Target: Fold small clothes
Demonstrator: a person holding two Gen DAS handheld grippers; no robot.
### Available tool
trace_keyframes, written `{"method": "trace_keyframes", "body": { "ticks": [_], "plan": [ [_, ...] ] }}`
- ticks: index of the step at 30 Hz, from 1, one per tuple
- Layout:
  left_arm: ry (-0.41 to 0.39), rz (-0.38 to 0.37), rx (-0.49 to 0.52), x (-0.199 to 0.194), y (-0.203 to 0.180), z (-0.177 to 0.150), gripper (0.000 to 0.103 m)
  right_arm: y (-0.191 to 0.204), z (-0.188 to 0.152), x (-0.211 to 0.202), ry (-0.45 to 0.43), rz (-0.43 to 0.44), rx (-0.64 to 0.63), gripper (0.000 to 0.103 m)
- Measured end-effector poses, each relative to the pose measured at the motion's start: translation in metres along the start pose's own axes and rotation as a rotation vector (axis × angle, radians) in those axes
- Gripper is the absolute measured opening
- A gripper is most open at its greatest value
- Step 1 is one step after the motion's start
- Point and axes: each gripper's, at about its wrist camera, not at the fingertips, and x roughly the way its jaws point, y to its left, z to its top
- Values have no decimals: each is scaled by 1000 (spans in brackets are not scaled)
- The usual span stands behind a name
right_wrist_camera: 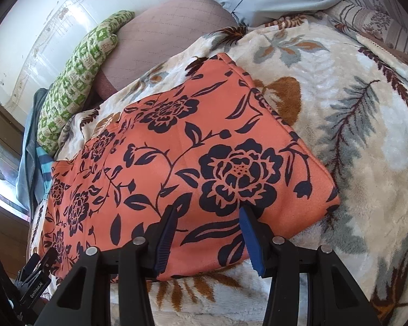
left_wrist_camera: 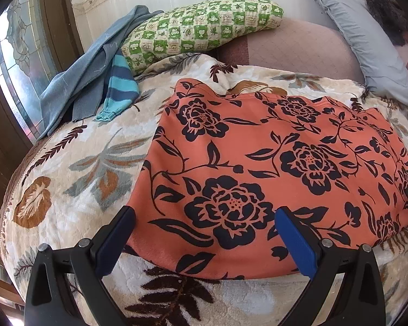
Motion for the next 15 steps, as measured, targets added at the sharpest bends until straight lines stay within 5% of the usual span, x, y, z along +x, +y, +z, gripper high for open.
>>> {"method": "trace_keyframes", "body": {
  "ticks": [15],
  "plan": [
    [-4, -3, 1, -1, -2, 2, 102, -9, 6, -29, -112, 52, 65, 51]
  ]
}}
